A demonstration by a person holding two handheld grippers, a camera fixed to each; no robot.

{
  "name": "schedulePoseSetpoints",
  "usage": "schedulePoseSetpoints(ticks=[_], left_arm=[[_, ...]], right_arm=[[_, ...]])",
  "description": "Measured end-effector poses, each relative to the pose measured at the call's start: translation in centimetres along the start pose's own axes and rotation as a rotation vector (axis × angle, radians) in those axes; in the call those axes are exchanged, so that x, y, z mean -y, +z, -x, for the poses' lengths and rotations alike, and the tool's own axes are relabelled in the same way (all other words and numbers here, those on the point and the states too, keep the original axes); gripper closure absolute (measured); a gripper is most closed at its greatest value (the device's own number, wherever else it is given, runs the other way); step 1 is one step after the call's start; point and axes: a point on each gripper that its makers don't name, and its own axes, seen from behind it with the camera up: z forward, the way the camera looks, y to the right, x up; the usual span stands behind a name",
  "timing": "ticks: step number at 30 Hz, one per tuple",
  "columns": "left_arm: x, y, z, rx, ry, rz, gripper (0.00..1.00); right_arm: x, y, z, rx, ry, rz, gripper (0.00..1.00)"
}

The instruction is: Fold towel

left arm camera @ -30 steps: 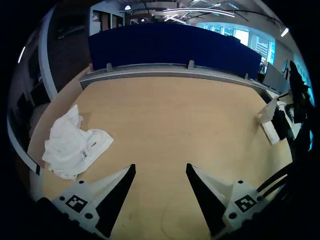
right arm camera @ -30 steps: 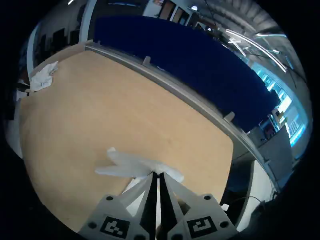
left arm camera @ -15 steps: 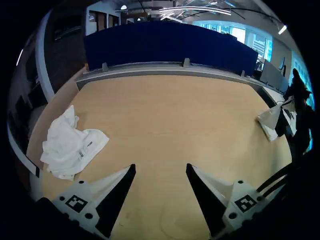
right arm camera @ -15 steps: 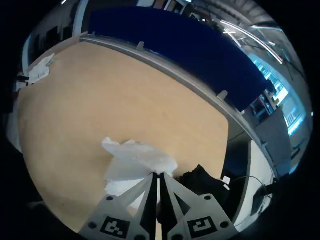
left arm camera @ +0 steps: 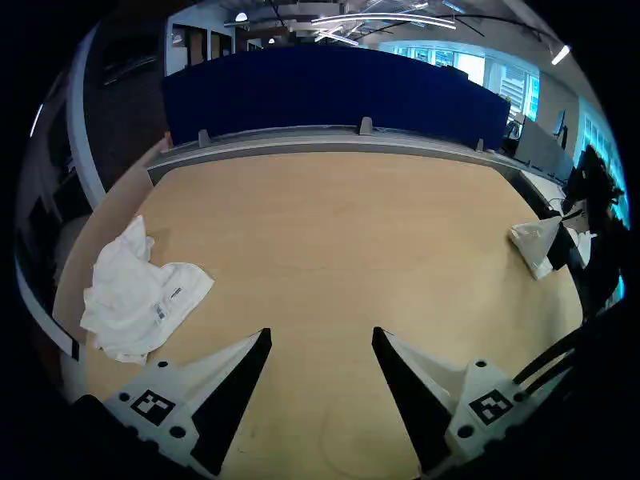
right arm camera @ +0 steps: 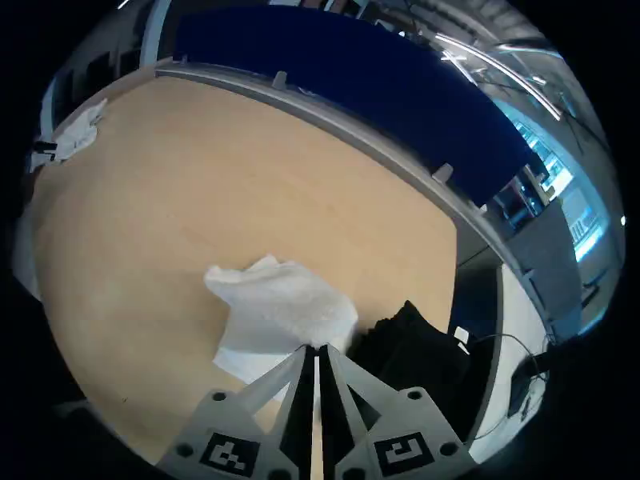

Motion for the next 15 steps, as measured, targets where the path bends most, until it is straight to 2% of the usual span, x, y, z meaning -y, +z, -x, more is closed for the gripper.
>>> schedulePoseSetpoints(ticks=[6,15], left_arm=[[0.2,-0.1,0.2,0.001,0.001,-0.003,0.06],[0.7,-0.2,0.3,0.004,0.009,-0.011,0.06]], right_arm=[[0.1,0.5,2.2,0.038,0.010,0.019,0.97],[0.8,1.8,6.1,0.095,0.063,0.026,0.97]])
